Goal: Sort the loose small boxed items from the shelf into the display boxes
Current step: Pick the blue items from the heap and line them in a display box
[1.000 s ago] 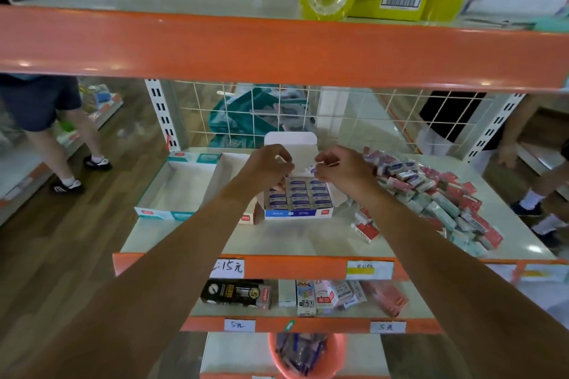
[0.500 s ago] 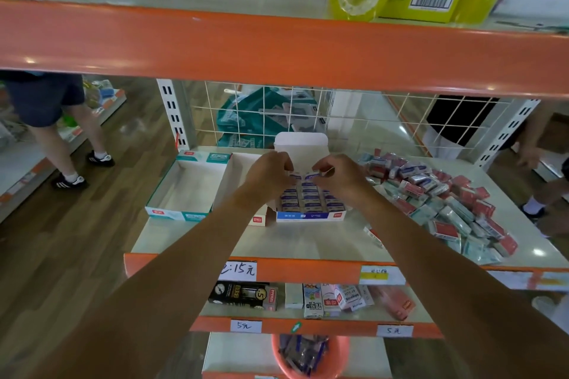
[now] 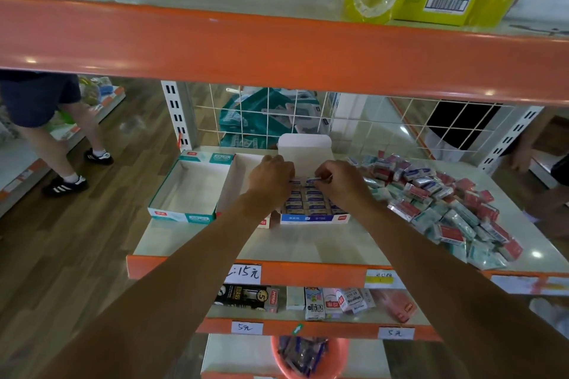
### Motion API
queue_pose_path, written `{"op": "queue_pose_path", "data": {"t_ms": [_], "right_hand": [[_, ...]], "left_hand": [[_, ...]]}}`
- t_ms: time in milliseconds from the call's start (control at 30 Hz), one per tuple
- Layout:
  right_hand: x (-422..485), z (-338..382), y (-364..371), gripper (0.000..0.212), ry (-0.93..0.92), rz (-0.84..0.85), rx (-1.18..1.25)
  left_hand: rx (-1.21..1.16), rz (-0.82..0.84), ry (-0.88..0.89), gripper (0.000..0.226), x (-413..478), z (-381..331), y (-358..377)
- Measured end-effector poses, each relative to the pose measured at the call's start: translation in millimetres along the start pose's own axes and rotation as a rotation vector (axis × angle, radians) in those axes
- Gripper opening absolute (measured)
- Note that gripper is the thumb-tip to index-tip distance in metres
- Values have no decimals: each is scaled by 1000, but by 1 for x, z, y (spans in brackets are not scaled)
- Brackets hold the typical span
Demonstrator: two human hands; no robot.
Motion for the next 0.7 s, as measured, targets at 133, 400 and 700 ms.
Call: {"op": "queue_pose_path", "data": {"t_ms": [133,400,700], "right_hand": [[-2,2,2,12,-35,0,-34],[-2,5,5,15,-99,14,-132],[-5,5,4,15,-114,82,-155]], "left_hand": [[-38,21,-12,24,-2,0,-1],[-4,51,-17,23,-2,0,-4],[99,58,14,25,1,-4,-2]]}}
Point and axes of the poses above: each hand's wrist, its own x-axis towards the middle knuckle, its own y-axis out of the palm, z = x × y, the point moved 3 cm from there along x, towards the middle knuckle, and after that the axes turned 8 degrees about -y, right-handed, at the moved point
